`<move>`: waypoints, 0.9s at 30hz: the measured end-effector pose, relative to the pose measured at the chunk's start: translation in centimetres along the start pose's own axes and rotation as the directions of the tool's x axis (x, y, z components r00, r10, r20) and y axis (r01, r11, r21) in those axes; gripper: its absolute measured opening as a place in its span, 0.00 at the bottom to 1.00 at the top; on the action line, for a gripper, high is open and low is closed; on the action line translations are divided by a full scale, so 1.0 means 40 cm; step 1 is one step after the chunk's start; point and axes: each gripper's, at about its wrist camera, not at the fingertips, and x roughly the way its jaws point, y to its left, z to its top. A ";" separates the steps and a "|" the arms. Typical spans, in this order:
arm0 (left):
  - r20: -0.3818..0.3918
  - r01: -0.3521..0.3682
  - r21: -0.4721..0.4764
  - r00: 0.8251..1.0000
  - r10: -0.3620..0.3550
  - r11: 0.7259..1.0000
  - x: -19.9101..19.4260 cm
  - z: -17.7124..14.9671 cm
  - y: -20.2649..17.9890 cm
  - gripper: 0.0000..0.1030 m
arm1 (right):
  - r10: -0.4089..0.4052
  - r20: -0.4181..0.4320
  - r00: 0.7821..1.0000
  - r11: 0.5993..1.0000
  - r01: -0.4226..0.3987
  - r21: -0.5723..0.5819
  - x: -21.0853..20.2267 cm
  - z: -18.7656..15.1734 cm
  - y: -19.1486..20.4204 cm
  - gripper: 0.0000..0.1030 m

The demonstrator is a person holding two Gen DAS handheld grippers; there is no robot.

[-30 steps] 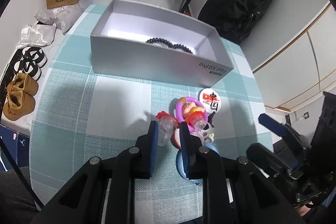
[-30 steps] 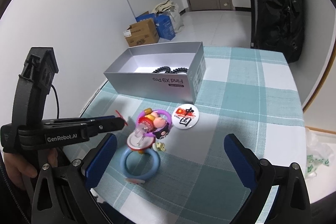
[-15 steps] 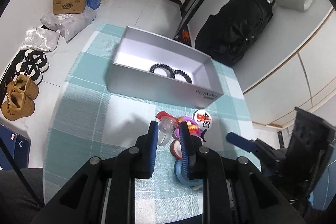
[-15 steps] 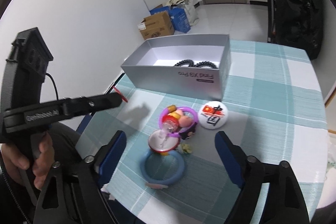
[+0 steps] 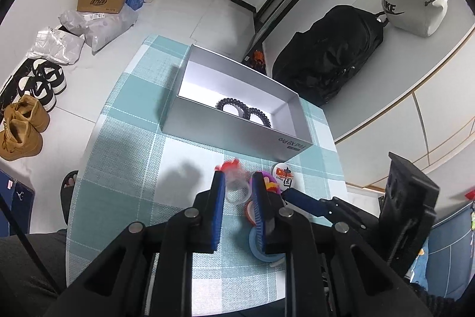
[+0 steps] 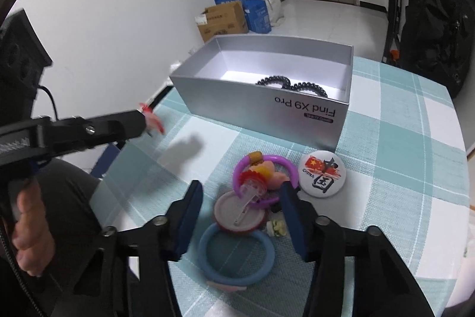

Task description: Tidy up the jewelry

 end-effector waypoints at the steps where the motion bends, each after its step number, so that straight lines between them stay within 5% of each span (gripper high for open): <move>1: 0.001 0.001 -0.001 1.000 -0.001 1.000 -0.001 0.000 0.002 0.12 | -0.005 -0.001 1.000 1.000 0.005 -0.001 0.003 0.000 0.000 0.42; 7: -0.003 0.013 0.009 1.000 -0.013 1.000 0.000 -0.002 -0.001 0.08 | -0.026 -0.005 1.000 1.000 0.026 -0.004 0.007 -0.007 -0.006 0.15; 17: -0.046 -0.010 -0.075 0.999 0.007 0.997 0.021 -0.002 0.045 0.09 | 0.011 0.040 0.999 1.000 -0.011 0.014 -0.027 -0.011 -0.012 0.15; 19: -0.079 -0.030 -0.061 0.997 0.025 0.998 0.042 -0.006 0.037 0.13 | 0.023 0.068 0.997 1.000 -0.024 0.020 -0.050 -0.008 -0.013 0.15; 23: -0.106 -0.037 -0.014 0.994 0.035 0.999 0.073 -0.015 0.009 0.38 | 0.054 0.114 0.992 0.998 -0.058 0.031 -0.086 -0.001 -0.021 0.15; 27: -0.139 -0.091 0.036 0.986 0.095 0.995 0.107 -0.022 -0.001 0.41 | 0.068 0.146 0.987 0.996 -0.075 0.043 -0.111 -0.003 -0.031 0.15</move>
